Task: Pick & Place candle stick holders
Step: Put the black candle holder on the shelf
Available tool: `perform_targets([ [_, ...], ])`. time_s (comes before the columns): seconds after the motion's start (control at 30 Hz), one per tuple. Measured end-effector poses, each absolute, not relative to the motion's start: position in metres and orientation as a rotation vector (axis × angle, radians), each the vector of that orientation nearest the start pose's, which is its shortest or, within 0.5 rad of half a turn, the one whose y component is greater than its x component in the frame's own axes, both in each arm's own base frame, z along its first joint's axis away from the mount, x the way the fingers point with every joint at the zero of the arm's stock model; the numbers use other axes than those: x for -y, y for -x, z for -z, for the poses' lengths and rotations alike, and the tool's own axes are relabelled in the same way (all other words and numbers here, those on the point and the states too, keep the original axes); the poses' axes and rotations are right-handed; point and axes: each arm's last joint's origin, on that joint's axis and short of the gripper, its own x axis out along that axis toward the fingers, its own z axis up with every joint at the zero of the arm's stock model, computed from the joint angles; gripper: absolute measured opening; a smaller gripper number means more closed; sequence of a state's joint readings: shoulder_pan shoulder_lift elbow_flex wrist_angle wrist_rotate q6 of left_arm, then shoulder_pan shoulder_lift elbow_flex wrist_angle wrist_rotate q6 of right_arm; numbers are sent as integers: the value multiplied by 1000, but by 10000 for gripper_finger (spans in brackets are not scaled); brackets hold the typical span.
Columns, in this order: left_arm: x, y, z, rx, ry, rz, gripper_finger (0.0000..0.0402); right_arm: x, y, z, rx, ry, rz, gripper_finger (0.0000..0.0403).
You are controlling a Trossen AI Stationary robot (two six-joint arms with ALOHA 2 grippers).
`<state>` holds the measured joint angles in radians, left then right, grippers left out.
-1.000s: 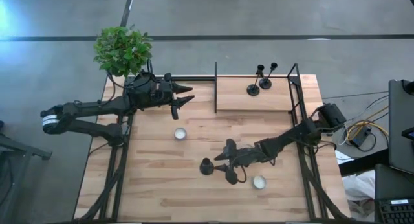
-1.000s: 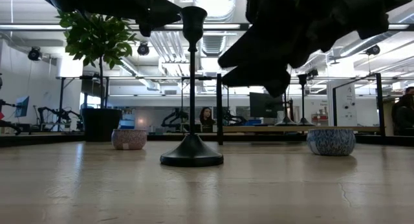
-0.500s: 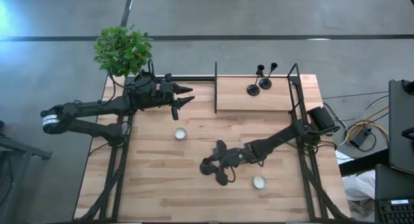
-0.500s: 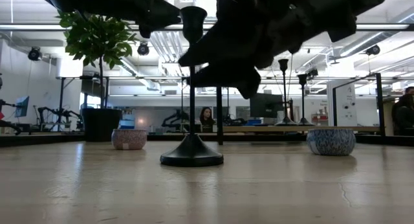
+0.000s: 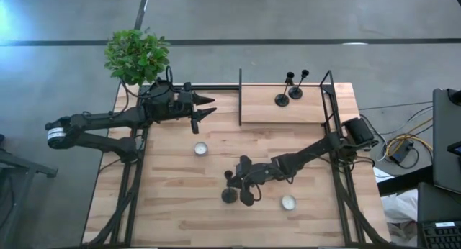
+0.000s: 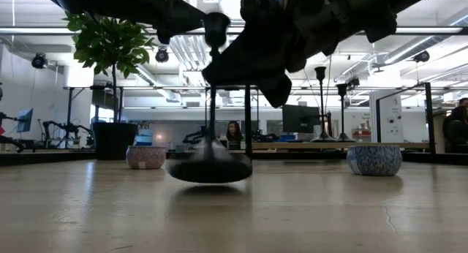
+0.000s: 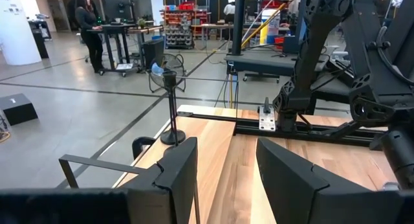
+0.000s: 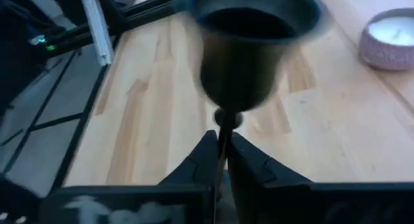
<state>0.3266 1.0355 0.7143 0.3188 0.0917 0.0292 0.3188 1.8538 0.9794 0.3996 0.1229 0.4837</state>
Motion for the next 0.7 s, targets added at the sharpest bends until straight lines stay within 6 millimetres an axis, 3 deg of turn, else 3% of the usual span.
perform_targets([
  [0.3,-72,-222,-310,-3,-26,-235,165,-113,-355,-177,-533,-354,-41,11],
  [0.7,-70,-224,-317,-69,26,-152,165,-87,-301,-224,-585,-251,151,9],
])
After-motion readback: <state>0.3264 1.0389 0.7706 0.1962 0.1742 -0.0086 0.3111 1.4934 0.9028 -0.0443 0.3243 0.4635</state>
